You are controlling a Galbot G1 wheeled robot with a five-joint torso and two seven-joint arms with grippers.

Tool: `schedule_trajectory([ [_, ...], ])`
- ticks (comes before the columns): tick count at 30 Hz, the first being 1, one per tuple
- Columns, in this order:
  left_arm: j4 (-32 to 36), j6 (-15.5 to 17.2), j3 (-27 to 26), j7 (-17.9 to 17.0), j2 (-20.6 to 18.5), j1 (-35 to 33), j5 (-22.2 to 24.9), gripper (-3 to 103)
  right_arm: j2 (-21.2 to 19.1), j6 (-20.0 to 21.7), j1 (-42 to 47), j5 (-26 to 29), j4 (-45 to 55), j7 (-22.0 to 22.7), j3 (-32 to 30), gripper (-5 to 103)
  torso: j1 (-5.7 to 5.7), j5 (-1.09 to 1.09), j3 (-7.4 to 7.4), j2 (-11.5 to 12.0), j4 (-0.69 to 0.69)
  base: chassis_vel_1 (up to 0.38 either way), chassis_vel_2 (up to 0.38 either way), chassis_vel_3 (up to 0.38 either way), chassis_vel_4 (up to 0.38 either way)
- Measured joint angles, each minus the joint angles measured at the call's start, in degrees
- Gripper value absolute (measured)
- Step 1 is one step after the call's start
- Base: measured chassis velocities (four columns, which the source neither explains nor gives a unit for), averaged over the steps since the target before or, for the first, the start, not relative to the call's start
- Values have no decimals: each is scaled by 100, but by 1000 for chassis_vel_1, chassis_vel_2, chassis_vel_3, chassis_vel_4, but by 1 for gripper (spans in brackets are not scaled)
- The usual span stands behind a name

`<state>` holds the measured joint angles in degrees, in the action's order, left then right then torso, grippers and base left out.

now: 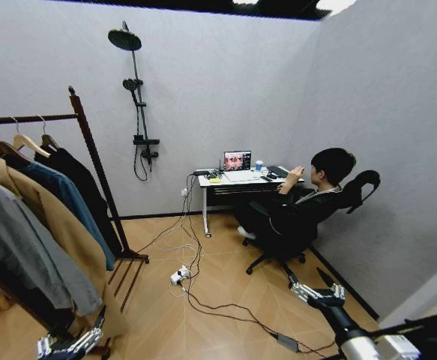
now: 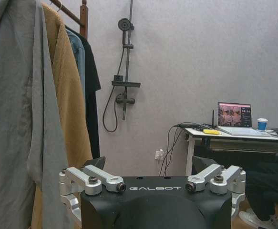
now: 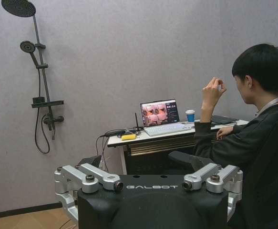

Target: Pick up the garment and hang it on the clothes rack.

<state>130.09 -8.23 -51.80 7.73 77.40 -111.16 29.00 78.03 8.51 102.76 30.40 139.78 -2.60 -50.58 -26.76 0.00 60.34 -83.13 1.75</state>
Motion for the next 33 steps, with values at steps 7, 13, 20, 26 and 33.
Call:
schedule_trajectory([
  [7,0,0,0,1,0,0,0,100,0,0,0,0,0,0,0,100,2,0,-4,4,0,120,-138,-127,128],
  [13,0,0,0,-1,0,0,0,100,0,0,0,0,1,0,0,100,7,-8,-7,9,0,230,-219,-202,233],
  [20,0,0,0,-2,0,0,0,100,0,0,0,0,1,0,-1,100,7,-7,-9,14,0,284,-274,-279,280],
  [26,-1,0,0,-4,0,0,0,100,0,0,0,0,2,-1,0,100,8,-7,-10,16,-1,344,-349,-348,336],
  [33,-1,0,0,3,0,0,0,100,0,-1,1,0,1,0,-2,100,9,-11,-11,17,0,365,-362,-352,370],
])
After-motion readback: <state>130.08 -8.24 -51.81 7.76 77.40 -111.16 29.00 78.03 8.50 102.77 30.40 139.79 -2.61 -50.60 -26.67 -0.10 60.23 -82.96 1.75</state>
